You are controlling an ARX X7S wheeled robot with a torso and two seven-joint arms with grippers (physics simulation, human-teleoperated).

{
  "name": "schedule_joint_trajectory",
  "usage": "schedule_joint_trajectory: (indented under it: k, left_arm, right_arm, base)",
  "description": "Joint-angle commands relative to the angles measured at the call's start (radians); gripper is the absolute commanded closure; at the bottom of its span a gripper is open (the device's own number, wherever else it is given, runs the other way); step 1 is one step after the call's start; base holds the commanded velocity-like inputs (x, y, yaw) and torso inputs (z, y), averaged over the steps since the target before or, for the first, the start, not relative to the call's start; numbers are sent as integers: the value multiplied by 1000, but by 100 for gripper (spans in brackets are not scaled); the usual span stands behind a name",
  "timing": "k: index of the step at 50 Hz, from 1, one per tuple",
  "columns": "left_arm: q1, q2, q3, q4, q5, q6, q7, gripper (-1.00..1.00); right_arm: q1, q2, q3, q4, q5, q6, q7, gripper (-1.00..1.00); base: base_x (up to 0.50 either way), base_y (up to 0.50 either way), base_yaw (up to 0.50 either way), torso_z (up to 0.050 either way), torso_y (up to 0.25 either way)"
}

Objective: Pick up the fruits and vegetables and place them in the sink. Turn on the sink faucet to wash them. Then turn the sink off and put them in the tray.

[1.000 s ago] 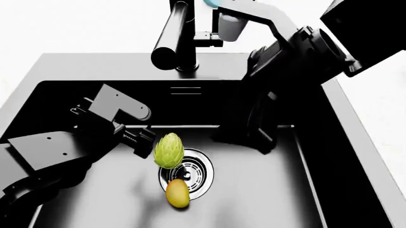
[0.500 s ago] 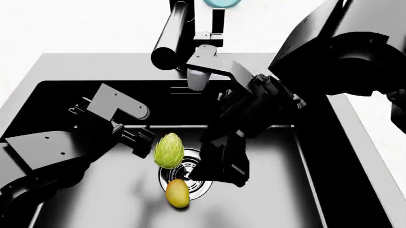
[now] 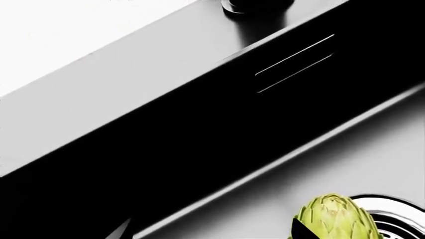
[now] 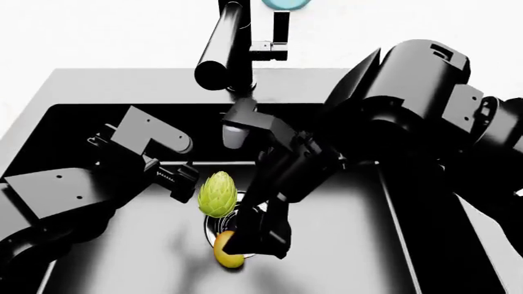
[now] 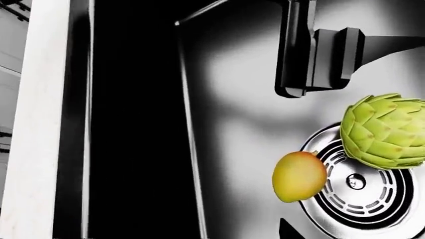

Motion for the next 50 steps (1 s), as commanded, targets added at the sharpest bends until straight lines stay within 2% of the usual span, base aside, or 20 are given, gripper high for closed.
schedule_joint_trajectory:
  k: [1, 20, 31, 44, 50]
  left_arm:
    - [-1, -2, -3, 6, -6, -2, -5, -100]
    - [2, -4, -1, 3, -5, 3, -3, -100]
    - [2, 3, 10, -9, 4, 5, 1, -100]
    - [1, 5, 18, -14, 10, 7, 7, -100]
    - [2, 3, 18, -13, 9, 7, 6, -100]
  right_arm:
    - [-47, -51, -29, 80, -38, -35, 6, -100]
    - [-53, -87, -70, 131, -67, -29, 6, -100]
    - [-116, -136, -84, 216, -100, -55, 76, -100]
    - [-186, -260, -127, 418, -193, -199, -4, -100]
    - [-195, -292, -164, 458, -201, -173, -45, -100]
  base:
    - [0, 0, 0, 0, 0]
    - [0, 0, 0, 0, 0]
    - [0, 0, 0, 0, 0]
    - [0, 0, 0, 0, 0]
    - [0, 0, 0, 0, 0]
